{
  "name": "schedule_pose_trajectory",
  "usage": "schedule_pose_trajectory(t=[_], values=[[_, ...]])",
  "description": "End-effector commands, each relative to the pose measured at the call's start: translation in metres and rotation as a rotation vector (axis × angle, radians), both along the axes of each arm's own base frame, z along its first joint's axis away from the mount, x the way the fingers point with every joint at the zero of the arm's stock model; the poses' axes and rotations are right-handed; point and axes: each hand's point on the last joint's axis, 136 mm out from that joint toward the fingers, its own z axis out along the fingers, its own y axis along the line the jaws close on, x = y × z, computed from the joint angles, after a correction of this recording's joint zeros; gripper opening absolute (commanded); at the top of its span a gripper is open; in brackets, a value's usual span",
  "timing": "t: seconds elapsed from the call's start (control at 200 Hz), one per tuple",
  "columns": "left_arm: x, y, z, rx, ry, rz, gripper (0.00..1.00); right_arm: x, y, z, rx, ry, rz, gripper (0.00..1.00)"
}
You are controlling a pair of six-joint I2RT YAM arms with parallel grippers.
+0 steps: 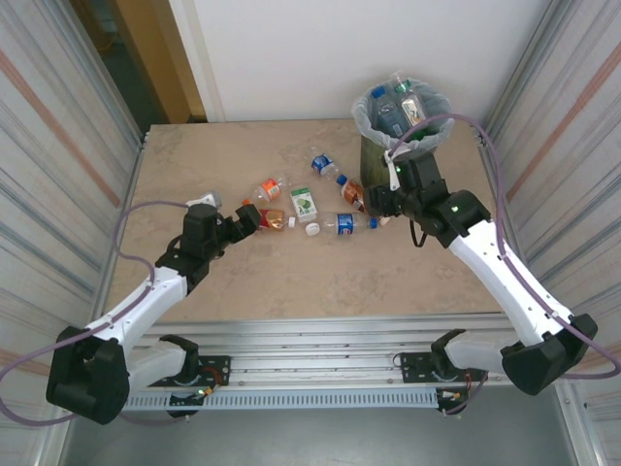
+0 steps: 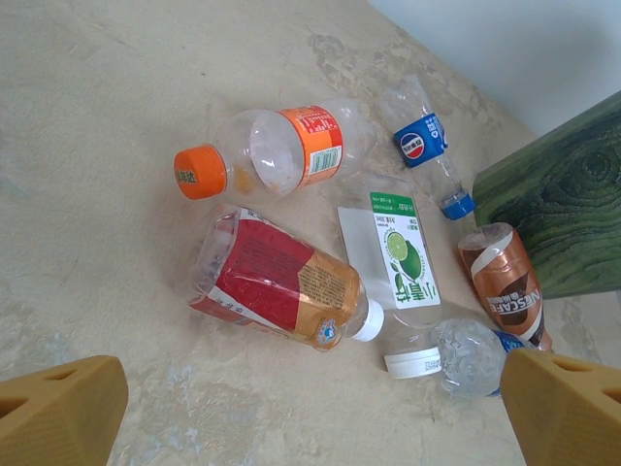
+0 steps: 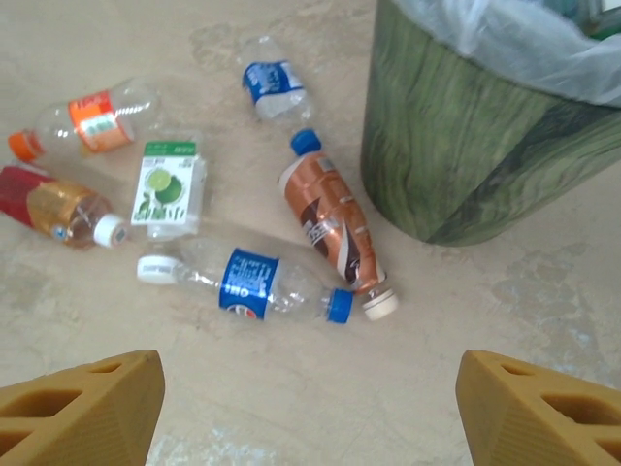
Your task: Put the plastic bottles in the bin
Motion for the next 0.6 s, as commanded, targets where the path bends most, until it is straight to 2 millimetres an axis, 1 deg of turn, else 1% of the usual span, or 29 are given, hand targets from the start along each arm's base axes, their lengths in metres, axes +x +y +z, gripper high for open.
schedule_pose_trajectory(t=[0.0,0.235,0.381,0.596], values=[[0.008,0.003,0.015,0.012,-0.047,0.005,0.99,-0.008,0.0,-0.011,-0.022,0.037,-0.015,0.8],[0.007,0.006,0.009,0.022,-0.03,0.01,0.99,-0.008,0.022,-0.036,-0.064,0.096,0.043,0.84],[0.006,0.002,0.009,0.006,-0.039,-0.011,0.99,-0.008,0.037,-0.053,-0.056,0.14,0.087,0.87],[0.003,0.002,-0.013,-0.02,-0.009,-0.002,0.99,-0.012,0.057,-0.088,-0.093,0.238,0.175,0.93]])
